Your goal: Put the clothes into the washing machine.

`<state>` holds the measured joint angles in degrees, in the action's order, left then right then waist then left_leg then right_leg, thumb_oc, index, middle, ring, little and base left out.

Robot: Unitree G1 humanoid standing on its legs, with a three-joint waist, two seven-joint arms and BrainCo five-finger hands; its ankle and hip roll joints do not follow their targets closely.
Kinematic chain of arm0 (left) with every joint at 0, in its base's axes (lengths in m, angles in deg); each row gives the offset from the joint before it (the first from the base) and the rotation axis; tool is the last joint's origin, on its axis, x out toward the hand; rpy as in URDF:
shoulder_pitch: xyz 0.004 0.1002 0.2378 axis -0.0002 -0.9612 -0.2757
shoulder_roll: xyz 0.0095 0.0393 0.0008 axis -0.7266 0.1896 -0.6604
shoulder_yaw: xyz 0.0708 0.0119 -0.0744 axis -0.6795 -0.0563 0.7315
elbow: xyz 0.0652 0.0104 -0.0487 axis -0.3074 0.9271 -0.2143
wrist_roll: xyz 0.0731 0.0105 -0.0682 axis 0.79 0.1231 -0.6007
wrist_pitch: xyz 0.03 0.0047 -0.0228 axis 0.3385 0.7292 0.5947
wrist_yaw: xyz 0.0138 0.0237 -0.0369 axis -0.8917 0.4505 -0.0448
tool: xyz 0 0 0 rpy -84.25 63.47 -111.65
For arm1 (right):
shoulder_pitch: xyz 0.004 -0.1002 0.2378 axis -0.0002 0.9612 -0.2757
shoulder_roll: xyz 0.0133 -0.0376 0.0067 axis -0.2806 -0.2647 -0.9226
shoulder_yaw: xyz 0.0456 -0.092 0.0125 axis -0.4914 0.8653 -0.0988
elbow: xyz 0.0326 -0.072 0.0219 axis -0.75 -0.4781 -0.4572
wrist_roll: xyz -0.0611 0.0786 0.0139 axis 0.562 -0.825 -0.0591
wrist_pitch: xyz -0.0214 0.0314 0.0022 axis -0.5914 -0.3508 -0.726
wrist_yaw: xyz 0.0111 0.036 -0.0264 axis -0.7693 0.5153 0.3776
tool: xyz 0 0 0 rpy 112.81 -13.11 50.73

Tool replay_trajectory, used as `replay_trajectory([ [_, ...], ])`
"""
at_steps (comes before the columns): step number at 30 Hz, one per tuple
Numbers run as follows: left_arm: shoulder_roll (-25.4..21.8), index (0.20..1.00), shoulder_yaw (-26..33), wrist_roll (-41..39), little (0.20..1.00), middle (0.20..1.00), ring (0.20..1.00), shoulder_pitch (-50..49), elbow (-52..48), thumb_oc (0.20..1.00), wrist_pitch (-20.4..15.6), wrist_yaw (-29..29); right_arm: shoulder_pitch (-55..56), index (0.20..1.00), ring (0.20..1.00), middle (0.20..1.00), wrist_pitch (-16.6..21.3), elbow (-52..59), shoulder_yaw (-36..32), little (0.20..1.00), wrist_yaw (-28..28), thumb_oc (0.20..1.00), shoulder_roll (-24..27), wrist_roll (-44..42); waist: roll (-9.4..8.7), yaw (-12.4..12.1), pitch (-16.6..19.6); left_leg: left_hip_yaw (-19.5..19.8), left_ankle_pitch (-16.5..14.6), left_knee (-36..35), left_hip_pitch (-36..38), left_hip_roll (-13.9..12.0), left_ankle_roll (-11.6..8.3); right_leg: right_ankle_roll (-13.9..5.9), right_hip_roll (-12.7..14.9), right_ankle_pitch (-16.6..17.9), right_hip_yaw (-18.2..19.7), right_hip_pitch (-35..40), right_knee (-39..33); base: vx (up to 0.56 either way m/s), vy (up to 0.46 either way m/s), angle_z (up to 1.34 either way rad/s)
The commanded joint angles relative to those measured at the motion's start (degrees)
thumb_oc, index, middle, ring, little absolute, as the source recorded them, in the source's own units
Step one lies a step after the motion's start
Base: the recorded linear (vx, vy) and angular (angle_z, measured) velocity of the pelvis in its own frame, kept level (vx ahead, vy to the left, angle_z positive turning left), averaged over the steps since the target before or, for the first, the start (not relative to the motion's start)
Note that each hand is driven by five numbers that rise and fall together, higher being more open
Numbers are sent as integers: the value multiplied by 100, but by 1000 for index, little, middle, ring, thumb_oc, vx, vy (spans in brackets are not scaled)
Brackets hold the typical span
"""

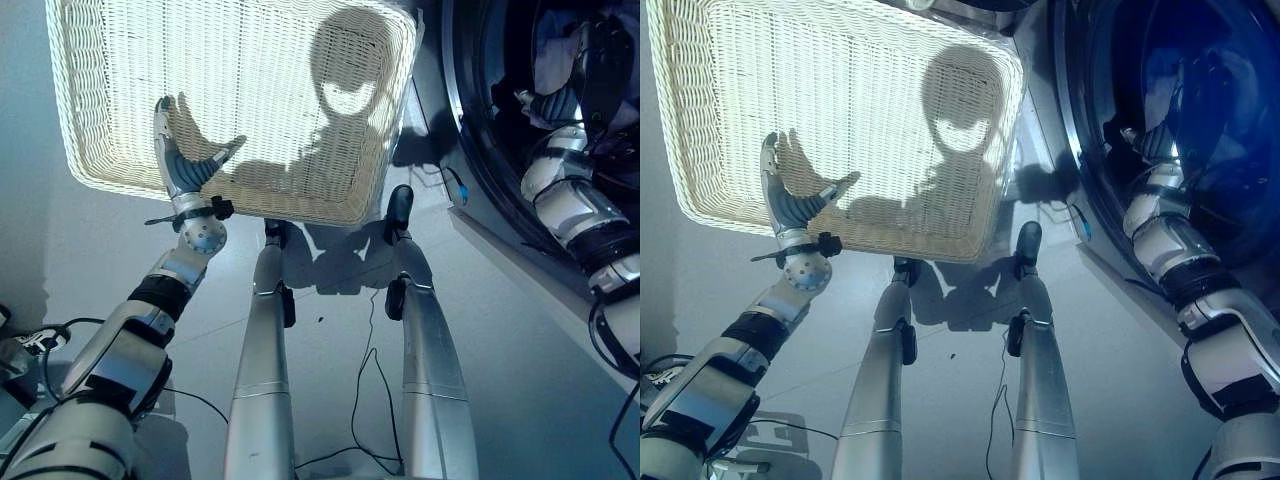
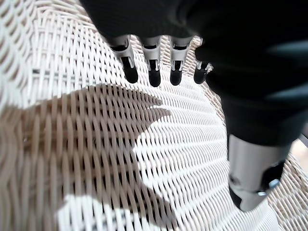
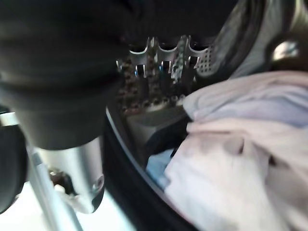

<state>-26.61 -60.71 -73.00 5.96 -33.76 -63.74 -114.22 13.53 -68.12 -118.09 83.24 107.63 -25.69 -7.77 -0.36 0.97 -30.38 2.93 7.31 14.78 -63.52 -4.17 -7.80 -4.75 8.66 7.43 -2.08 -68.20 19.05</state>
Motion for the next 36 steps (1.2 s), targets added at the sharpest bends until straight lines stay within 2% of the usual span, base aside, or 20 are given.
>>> replay_trajectory([
  [1,174,1000,419,302,1000,1000,1000,-182,-162,1000,-29,-136,256,1000,1000,1000,246,352,-176,1000,-21,1000,57,424,48,134,58,-132,-474,413,172,463,428,-274,-458,-85,-373,402,42,0,0,0],
  [7,371,1000,512,447,1000,1000,1000,-531,-133,1000,-74,-16,1150,1000,1000,1000,558,400,-423,1000,-126,1000,-265,515,13,185,58,-196,-484,314,665,470,460,-293,-464,-44,-319,832,-44,-40,28,1],
  [11,499,1000,545,603,1000,1000,1000,-774,-129,1000,-108,71,1612,1000,1000,1000,629,456,-507,1000,-181,1000,-449,582,4,190,58,-247,-475,236,971,468,485,-293,-455,-39,-326,1107,-86,-41,10,1],
  [12,574,1000,578,704,1000,1000,1000,-976,-117,1000,-127,213,1988,1000,1000,1000,714,426,-584,1000,-200,1000,-631,618,0,185,58,-281,-485,136,1292,459,493,-307,-413,-42,-343,1405,-161,-46,-7,2],
  [14,594,1000,591,723,1000,1000,1000,-1079,-93,1000,-156,297,2162,1000,1000,1000,778,415,-608,1000,-192,1000,-719,604,-8,183,58,-297,-495,76,1466,454,496,-311,-395,-44,-355,1572,-209,-52,-11,1],
  [18,713,1000,575,845,1000,1000,1000,-1570,29,1000,-164,815,2773,1000,1000,1000,1008,278,-642,1000,-490,1000,-1088,577,0,138,58,-343,-555,-158,2277,407,485,-332,-316,-117,-382,2298,-339,-25,-3,0],
  [21,744,1000,519,770,1000,1000,1000,-1882,142,1000,-188,1191,3089,1000,1000,1000,1022,185,-674,1000,-645,1000,-1284,599,20,93,58,-358,-560,-311,2761,370,473,-349,-274,-156,-387,2732,-407,6,0,1],
  [23,793,1000,546,725,1000,1000,1000,-2570,333,1000,-267,1687,3737,1000,1000,1000,1370,-45,-818,1000,-1129,1000,-1475,510,63,1,58,-440,-563,-663,3691,303,439,-412,-160,-248,-423,3634,-661,28,15,3],
  [26,844,1000,586,581,1000,1000,1000,-2995,622,1000,-268,2093,4180,1000,1000,1000,1675,-412,-924,1000,-1551,1000,-1643,177,68,-49,58,-472,-600,-873,4472,275,407,-412,-111,-325,-417,4451,-879,58,13,-5],
  [27,877,1000,622,578,1000,1000,1000,-3203,749,1000,-219,2302,4397,1000,1000,1000,1758,-563,-980,1000,-1788,1000,-1764,25,75,-58,119,-480,-588,-994,4788,253,382,-393,-95,-329,-422,4806,-1031,94,0,2],
  [31,937,1000,745,432,1000,1000,1000,-3673,967,1000,-81,2786,4849,1000,1000,1000,1819,-854,-1075,1000,-2179,1000,-2037,-14,87,-70,540,-517,-573,-1261,5318,196,322,-360,-86,-357,-443,5425,-1350,124,-9,4],
  [33,1011,1000,925,467,1000,1000,1000,-4067,1217,1000,105,3276,5211,1000,1000,1000,1876,-1351,-1250,1000,-2704,1000,-2276,-274,65,-83,1013,-570,-567,-1460,5789,164,306,-356,-85,-376,-450,5987,-1608,223,-33,3],
  [36,1087,1000,1115,398,1000,1000,1000,-4353,1445,1000,260,3778,5447,1000,1000,1000,1852,-1973,-1469,1000,-3187,1000,-2565,-698,63,-120,1416,-573,-558,-1599,6145,139,305,-345,-88,-399,-463,6389,-1740,181,-13,9],
])
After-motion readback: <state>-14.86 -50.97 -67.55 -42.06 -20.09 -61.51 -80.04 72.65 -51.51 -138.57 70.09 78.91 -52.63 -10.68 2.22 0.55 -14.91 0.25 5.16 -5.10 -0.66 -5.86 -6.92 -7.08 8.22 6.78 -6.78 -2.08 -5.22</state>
